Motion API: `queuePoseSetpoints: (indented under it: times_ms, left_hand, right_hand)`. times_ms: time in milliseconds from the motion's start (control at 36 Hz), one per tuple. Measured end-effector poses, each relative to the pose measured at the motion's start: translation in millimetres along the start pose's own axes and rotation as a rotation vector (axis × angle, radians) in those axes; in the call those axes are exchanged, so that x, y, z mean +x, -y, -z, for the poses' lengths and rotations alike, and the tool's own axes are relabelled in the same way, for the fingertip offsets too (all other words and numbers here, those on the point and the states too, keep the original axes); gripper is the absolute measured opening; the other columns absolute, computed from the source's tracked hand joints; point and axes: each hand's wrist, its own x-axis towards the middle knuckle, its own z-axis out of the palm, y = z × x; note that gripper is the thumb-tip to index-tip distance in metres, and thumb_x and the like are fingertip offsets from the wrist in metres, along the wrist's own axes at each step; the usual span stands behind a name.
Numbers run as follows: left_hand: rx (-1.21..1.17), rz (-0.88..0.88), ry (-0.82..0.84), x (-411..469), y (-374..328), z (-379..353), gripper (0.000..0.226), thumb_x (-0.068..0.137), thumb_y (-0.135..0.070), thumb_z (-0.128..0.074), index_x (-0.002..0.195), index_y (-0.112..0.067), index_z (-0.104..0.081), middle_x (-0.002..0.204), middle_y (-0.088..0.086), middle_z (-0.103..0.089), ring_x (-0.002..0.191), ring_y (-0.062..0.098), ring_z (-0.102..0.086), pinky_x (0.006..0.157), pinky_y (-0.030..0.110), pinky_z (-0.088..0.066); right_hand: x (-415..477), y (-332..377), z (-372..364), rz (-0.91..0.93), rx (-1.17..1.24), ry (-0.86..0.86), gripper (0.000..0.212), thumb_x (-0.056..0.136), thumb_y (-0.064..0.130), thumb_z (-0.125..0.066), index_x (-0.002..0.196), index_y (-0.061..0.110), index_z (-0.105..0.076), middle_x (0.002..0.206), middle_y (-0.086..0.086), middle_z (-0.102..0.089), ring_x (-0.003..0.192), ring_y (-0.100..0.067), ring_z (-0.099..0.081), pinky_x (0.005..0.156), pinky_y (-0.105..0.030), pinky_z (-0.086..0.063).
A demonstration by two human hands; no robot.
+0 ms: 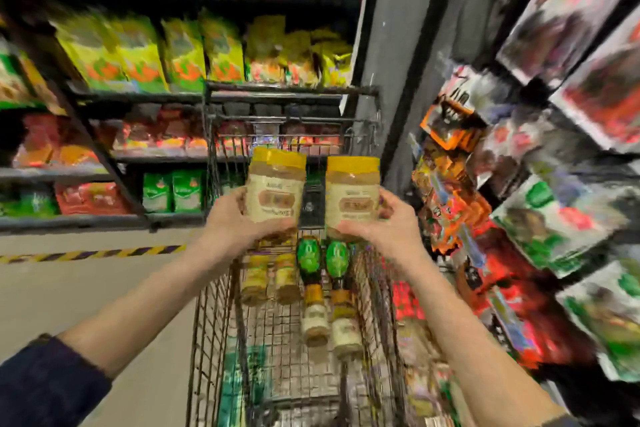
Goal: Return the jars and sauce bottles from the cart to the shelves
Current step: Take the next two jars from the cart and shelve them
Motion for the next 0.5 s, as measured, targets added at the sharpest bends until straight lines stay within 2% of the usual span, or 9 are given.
queuePoseSetpoints:
  times_ms: [83,139,194,250,306,361,389,444,500]
  left_hand:
    - [0.001,-0.133,0.01,-9.1,-33.3,1.7,0.042,0.063,-0.011,-0.084,0.094,-0.023,-0.059,0.085,-0.01,-0.068,0.079,0.004,-0.065,0.068,0.014,-0.051]
    - [-0.014,-0.24,0.036,-16.1,-55.5,0.3,0.037,0.065,-0.007,-0.082,0.086,-0.027,-0.059,0.076,-0.016,-0.068,0.069,-0.007,-0.065,0.064,0.008,-0.05]
    - [-0.028,-0.334,0.042,-22.0,-75.5,-2.2,0.04,0.064,-0.004,-0.082,0.083,-0.029,-0.056,0.073,-0.02,-0.065,0.061,-0.016,-0.06,0.059,0.0,-0.045]
    - [-0.051,-0.411,0.071,-27.0,-93.6,-3.7,0.045,0.063,-0.003,-0.082,0.091,-0.025,-0.055,0.082,-0.013,-0.064,0.063,-0.016,-0.06,0.063,-0.001,-0.046]
    - [-0.089,-0.477,0.133,-31.1,-108.4,-4.7,0.047,0.062,-0.004,-0.081,0.094,-0.026,-0.055,0.09,-0.008,-0.066,0.076,-0.008,-0.063,0.074,0.007,-0.05]
    - [-0.118,-0.555,0.184,-34.6,-121.3,-6.0,0.048,0.062,-0.005,-0.081,0.093,-0.029,-0.054,0.094,-0.008,-0.066,0.089,0.005,-0.065,0.081,0.014,-0.053]
    - [-0.132,-0.591,0.213,-37.2,-127.6,-6.7,0.048,0.062,-0.005,-0.081,0.094,-0.029,-0.054,0.095,-0.008,-0.066,0.092,0.008,-0.065,0.08,0.013,-0.052]
    - [-0.159,-0.648,0.271,-43.5,-139.5,-7.6,0.048,0.062,-0.008,-0.081,0.1,-0.024,-0.056,0.097,-0.006,-0.066,0.092,0.007,-0.066,0.077,0.009,-0.052]
    - [-0.189,-0.688,0.334,-52.7,-149.4,-6.2,0.059,0.057,-0.017,-0.083,0.11,-0.016,-0.057,0.098,-0.007,-0.067,0.084,-0.005,-0.066,0.073,0.008,-0.051]
  right_hand:
    - [-17.6,33.8,24.7,0.107,-0.017,-0.084,0.064,0.027,0.047,-0.082,0.087,0.033,-0.067,0.082,0.011,-0.073,0.081,-0.008,-0.069,0.083,-0.033,-0.056]
    - [-34.7,59.2,41.6,0.188,-0.006,-0.143,0.054,0.03,0.041,-0.085,0.081,0.036,-0.066,0.079,0.013,-0.073,0.077,-0.006,-0.068,0.08,-0.028,-0.055]
    - [-51.4,80.7,56.9,0.256,0.011,-0.188,0.05,0.041,0.022,-0.091,0.082,0.03,-0.064,0.081,0.013,-0.071,0.073,0.0,-0.066,0.076,-0.02,-0.052]
    - [-71.0,100.2,72.3,0.307,0.025,-0.244,0.05,0.048,0.009,-0.09,0.085,0.028,-0.063,0.08,0.013,-0.071,0.073,0.001,-0.066,0.076,-0.018,-0.051]
    - [-90.9,115.4,85.3,0.353,0.017,-0.315,0.051,0.046,0.011,-0.09,0.087,0.027,-0.064,0.077,0.014,-0.072,0.076,-0.004,-0.068,0.077,-0.021,-0.053]
    - [-112.8,129.0,95.1,0.395,0.007,-0.395,0.052,0.049,0.007,-0.09,0.088,0.027,-0.063,0.074,0.018,-0.071,0.072,0.002,-0.066,0.073,-0.016,-0.053]
    - [-124.7,135.6,99.0,0.411,-0.001,-0.441,0.052,0.051,0.005,-0.089,0.088,0.028,-0.061,0.074,0.02,-0.069,0.07,0.006,-0.064,0.072,-0.014,-0.052]
    - [-149.9,146.6,104.8,0.441,-0.034,-0.537,0.051,0.052,0.007,-0.089,0.089,0.03,-0.061,0.08,0.021,-0.067,0.071,0.01,-0.063,0.072,-0.012,-0.051]
    - [-177.1,155.5,106.4,0.452,-0.078,-0.614,0.054,0.053,0.011,-0.089,0.098,0.024,-0.064,0.088,0.017,-0.069,0.077,0.007,-0.065,0.072,-0.011,-0.051]
